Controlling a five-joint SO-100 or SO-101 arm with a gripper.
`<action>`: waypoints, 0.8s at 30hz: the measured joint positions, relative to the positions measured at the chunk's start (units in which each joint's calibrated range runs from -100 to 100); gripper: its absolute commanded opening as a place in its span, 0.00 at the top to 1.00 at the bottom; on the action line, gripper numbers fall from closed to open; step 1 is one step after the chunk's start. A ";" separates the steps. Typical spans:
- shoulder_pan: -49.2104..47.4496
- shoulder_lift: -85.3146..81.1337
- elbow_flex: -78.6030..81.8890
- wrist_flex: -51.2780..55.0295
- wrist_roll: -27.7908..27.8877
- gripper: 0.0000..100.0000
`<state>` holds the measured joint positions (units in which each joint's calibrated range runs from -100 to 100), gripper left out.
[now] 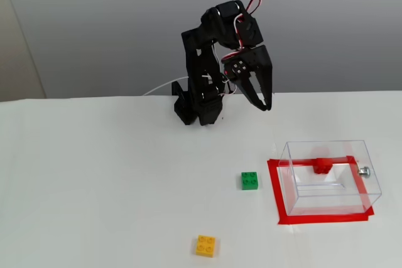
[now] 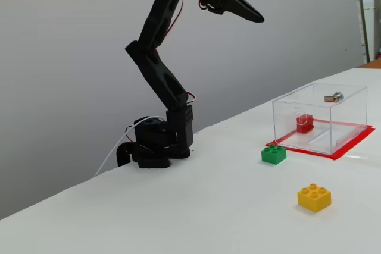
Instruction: Pick the red lego brick and place it into the transparent box
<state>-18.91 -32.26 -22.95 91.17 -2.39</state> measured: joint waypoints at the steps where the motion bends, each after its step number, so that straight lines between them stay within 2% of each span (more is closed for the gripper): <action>1: 2.99 -1.01 0.00 0.00 0.00 0.99; 8: 14.10 -8.63 2.74 0.09 0.00 0.99; 16: 22.54 -24.36 21.98 0.09 0.05 0.99; 24: 25.53 -43.30 39.45 0.09 0.20 0.99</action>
<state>6.62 -75.56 16.50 91.26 -2.20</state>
